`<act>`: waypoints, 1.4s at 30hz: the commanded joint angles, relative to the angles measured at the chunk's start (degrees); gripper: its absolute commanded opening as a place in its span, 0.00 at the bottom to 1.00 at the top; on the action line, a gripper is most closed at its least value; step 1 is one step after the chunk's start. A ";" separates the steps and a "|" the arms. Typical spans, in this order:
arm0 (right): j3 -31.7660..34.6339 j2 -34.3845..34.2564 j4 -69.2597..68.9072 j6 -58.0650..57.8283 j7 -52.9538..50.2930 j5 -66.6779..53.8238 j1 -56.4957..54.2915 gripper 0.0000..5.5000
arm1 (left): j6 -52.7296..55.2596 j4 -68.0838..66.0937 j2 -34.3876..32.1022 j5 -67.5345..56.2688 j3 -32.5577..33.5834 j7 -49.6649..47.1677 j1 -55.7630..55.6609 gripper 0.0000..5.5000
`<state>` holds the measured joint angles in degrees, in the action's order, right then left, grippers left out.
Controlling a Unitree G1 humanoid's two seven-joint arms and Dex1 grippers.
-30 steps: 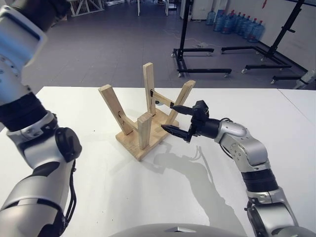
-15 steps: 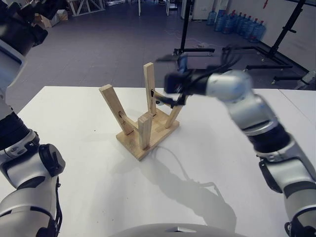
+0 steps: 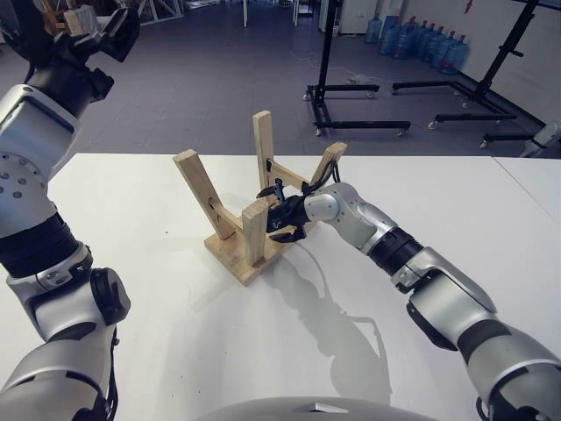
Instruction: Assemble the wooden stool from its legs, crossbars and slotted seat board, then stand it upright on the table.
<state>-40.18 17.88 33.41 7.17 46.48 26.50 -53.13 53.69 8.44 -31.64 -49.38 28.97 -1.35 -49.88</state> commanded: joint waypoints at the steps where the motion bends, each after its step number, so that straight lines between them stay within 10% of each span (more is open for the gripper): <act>1: 0.92 -2.51 5.05 1.91 -1.25 1.21 -3.19 0.97 | -0.30 -0.46 0.56 0.39 -0.78 0.78 1.06 0.98; 29: -4.61 14.92 -25.36 -5.29 20.22 6.08 20.44 0.97 | -0.06 0.84 2.21 1.14 -1.49 0.99 1.91 0.98; 42: 7.16 15.25 -42.67 -17.01 17.01 -1.38 25.28 0.97 | 2.78 1.20 4.17 -0.28 -2.91 0.08 1.72 0.98</act>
<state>-33.63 34.16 -7.55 -6.38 61.48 27.44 -29.79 55.34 9.93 -27.49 -49.22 26.39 -1.30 -48.94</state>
